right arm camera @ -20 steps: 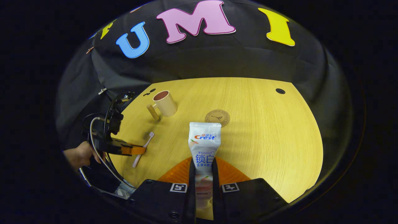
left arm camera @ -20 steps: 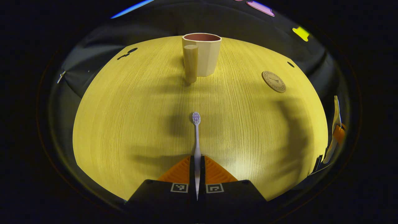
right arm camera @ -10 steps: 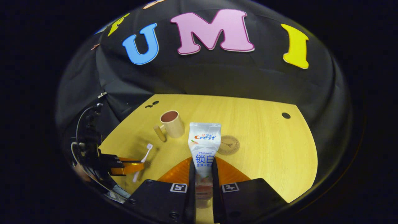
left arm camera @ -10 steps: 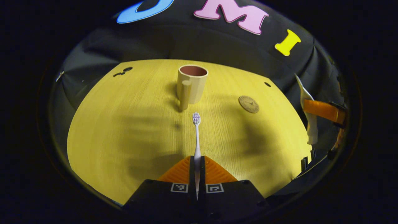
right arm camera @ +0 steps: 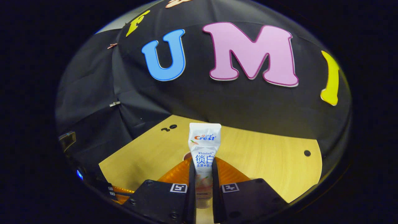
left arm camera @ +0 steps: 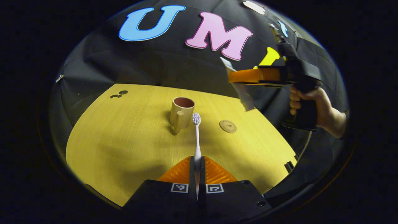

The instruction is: Put the toothbrush and toothpaste on the desktop into the cup, then pick up the cup and place it on the coaster on the desktop.

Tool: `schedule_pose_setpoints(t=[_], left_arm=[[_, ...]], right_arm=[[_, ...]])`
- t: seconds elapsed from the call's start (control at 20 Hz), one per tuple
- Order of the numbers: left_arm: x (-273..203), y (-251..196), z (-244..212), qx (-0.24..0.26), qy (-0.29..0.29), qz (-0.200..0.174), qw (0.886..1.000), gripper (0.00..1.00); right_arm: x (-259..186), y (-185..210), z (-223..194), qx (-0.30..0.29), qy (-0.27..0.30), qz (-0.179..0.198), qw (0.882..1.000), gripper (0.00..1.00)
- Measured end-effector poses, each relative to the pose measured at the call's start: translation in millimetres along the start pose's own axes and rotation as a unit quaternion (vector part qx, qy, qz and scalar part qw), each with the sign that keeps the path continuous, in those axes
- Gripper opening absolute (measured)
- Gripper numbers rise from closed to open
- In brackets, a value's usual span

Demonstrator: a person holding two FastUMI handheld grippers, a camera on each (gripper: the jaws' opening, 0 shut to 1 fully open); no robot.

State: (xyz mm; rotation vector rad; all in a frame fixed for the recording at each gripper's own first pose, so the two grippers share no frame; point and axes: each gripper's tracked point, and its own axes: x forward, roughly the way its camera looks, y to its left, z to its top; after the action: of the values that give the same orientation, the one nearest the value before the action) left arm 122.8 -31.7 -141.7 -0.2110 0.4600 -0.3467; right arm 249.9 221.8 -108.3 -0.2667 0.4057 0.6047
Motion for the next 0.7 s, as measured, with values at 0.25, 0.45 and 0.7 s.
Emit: schedule_pose_setpoints(t=[0.25,0.45,0.7], left_arm=[[-28.8,5.2,31.7,-0.015,-0.047,-0.014,0.999,0.06],[-39.3,21.9,45.8,-0.023,-0.073,-0.014,0.997,0.06],[-43.7,37.5,48.3,-0.036,-0.078,-0.008,0.996,0.06]], right_arm=[[54.4,26.2,29.1,-0.03,-0.039,0.022,0.999,0.25],[98.8,35.7,23.7,-0.021,-0.048,0.031,0.998,0.24],[144.1,27.3,5.4,0.002,-0.047,0.026,0.999,0.25]])
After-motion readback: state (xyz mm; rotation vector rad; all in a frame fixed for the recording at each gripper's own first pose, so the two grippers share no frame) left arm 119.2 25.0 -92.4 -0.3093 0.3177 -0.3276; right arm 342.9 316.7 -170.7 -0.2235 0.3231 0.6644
